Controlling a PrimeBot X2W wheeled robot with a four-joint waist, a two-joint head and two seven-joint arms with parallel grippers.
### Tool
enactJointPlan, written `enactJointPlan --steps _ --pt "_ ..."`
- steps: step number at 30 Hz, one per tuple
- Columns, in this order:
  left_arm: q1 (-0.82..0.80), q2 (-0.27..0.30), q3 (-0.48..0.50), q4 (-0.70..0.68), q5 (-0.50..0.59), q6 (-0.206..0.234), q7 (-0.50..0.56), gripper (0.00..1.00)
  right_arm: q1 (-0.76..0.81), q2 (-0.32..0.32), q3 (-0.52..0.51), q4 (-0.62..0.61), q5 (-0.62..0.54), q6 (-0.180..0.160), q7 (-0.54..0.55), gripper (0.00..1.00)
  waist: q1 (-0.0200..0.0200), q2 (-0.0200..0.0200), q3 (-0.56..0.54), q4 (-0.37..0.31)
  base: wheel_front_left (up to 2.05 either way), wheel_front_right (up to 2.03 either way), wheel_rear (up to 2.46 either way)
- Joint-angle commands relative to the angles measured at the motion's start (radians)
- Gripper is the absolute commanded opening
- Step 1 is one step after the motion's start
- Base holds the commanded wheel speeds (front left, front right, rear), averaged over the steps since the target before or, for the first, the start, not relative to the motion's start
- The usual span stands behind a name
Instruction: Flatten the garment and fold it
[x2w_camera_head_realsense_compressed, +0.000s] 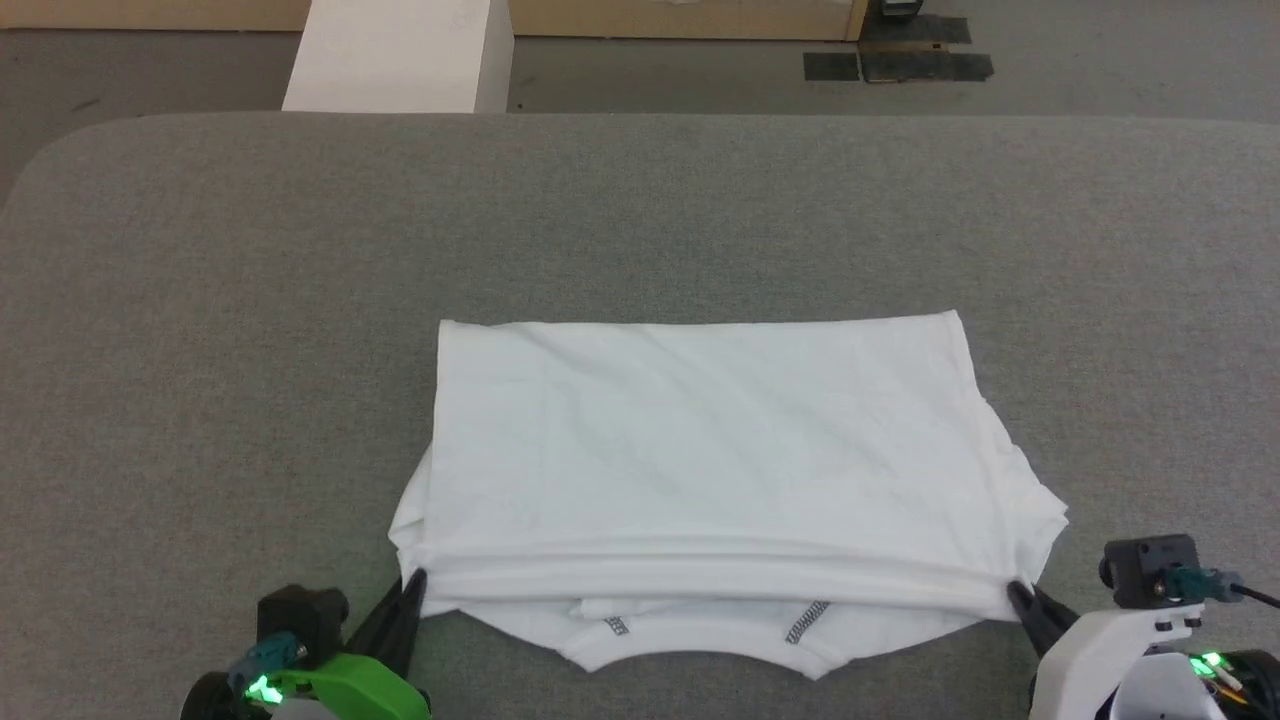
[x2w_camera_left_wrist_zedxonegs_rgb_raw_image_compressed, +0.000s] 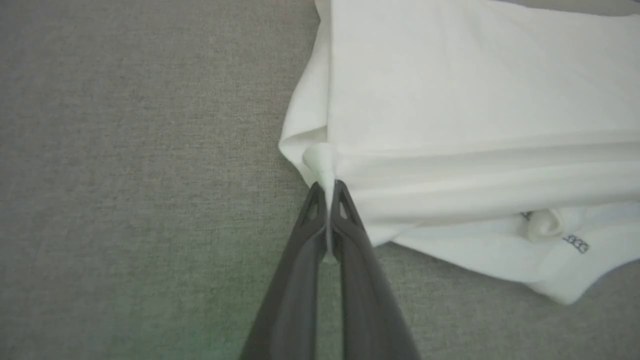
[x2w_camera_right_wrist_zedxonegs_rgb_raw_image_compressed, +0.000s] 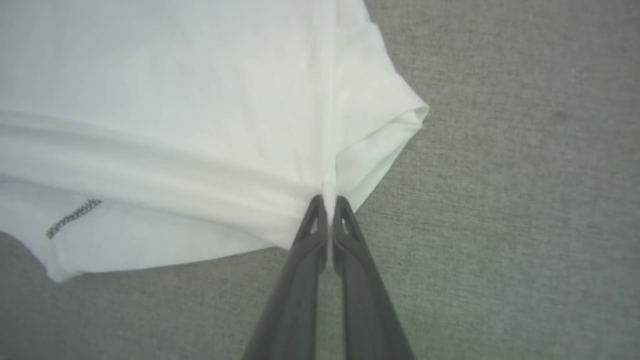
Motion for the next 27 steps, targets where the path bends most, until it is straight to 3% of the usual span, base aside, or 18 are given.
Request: enactJointPlan --steps 1,2,3,4,12,18,23,27 --pt "0.021 -0.001 0.001 0.022 0.003 0.000 -0.009 0.20 0.014 0.005 -0.001 0.018 -0.009 -0.002 -0.011 0.49 0.0001 0.0000 -0.013 0.000 0.00 0.00 0.00" --pt "0.025 -0.008 0.001 0.039 -0.002 0.003 -0.013 0.66 0.020 0.009 0.002 0.031 -0.009 -0.002 -0.014 1.00 0.0001 0.0000 -0.020 0.000 0.00 0.00 0.00" --pt "0.028 -0.013 0.003 0.051 -0.007 0.008 -0.015 0.93 0.024 0.012 0.002 0.038 -0.008 -0.002 -0.018 1.00 0.0001 0.0000 -0.025 0.001 0.00 0.00 0.00" --pt "0.031 -0.019 0.006 0.061 -0.012 0.011 -0.022 1.00 0.026 0.017 0.000 0.042 -0.006 -0.002 -0.024 1.00 0.0001 0.0000 -0.032 0.002 0.00 0.00 0.00" --pt "0.069 -0.054 0.084 0.026 -0.054 0.048 -0.158 1.00 0.047 0.056 -0.069 -0.017 0.031 -0.002 -0.067 1.00 0.0001 0.0000 -0.078 0.019 0.00 0.00 0.00" --pt "0.050 -0.080 0.157 -0.045 -0.018 0.081 -0.211 1.00 0.026 0.094 -0.153 -0.093 0.081 -0.002 -0.095 1.00 0.0001 0.0000 -0.089 0.031 0.00 0.00 0.00" --pt "-0.016 -0.125 0.207 -0.087 0.041 0.071 -0.215 1.00 -0.047 0.108 -0.168 -0.067 0.098 -0.002 -0.104 1.00 0.0001 0.0000 -0.081 0.035 0.00 0.00 0.00" --pt "-0.072 -0.165 0.238 -0.085 0.100 0.046 -0.215 1.00 -0.129 0.113 -0.179 0.024 0.098 -0.002 -0.097 1.00 0.0001 0.0000 -0.059 0.036 0.00 0.00 0.00"
